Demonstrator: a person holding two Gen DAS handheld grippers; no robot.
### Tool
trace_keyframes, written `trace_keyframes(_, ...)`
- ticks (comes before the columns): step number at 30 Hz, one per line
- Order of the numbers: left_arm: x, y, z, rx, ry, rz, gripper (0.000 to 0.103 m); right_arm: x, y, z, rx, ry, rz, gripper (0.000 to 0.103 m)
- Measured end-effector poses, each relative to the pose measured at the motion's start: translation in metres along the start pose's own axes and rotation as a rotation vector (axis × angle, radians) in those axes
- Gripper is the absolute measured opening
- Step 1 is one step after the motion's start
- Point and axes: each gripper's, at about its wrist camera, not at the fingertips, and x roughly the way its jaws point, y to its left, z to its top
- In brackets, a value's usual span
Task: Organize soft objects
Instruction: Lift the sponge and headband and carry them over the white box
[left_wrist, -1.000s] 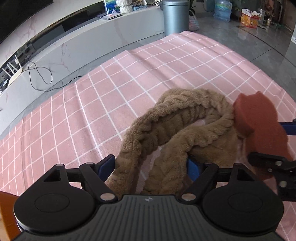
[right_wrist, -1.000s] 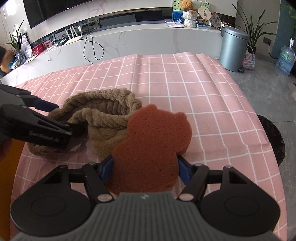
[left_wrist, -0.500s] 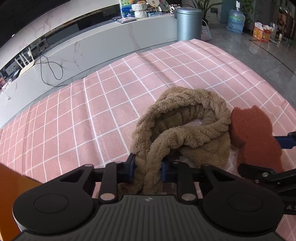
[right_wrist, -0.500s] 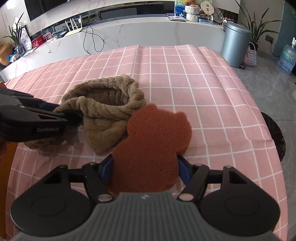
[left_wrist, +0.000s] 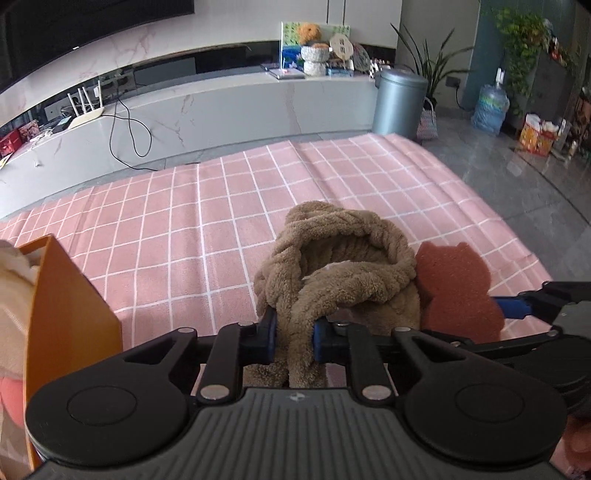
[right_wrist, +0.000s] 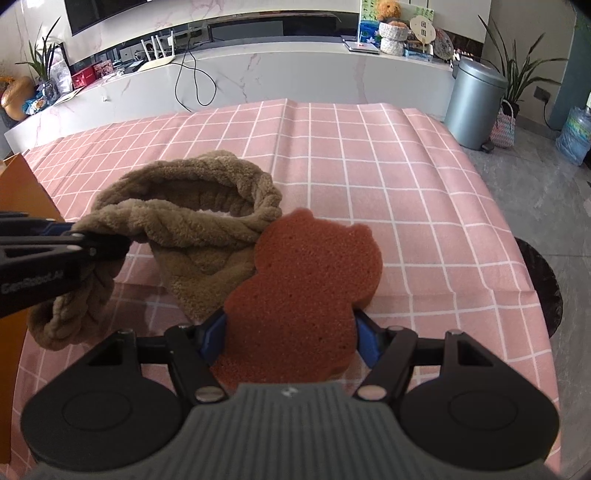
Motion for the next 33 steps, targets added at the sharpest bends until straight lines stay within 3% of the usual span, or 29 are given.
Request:
trace_keyframes(7,-0.049,-0.001,-0.008,-0.096,-0.101,-0.004,0.020,-0.031,-0.003,-0.009,0.004,-0.054,-0.010,0.068)
trace_keyframes(18,-0.125,0.014,-0.021,-0.151,-0.213,-0.014,0.020,-0.110,0.007,-0.032,0.036,-0.173,0.033,0.068)
trace_keyframes(25,-0.159,0.038,-0.026,-0.188,-0.261,-0.002,0.020,-0.166,0.028,-0.043,0.043,-0.240,0.132,0.068)
trace_keyframes(33,-0.191,0.063,-0.037,-0.168,-0.290,0.084,0.020,-0.208,0.078,-0.031,-0.012,-0.285,0.238,0.068)
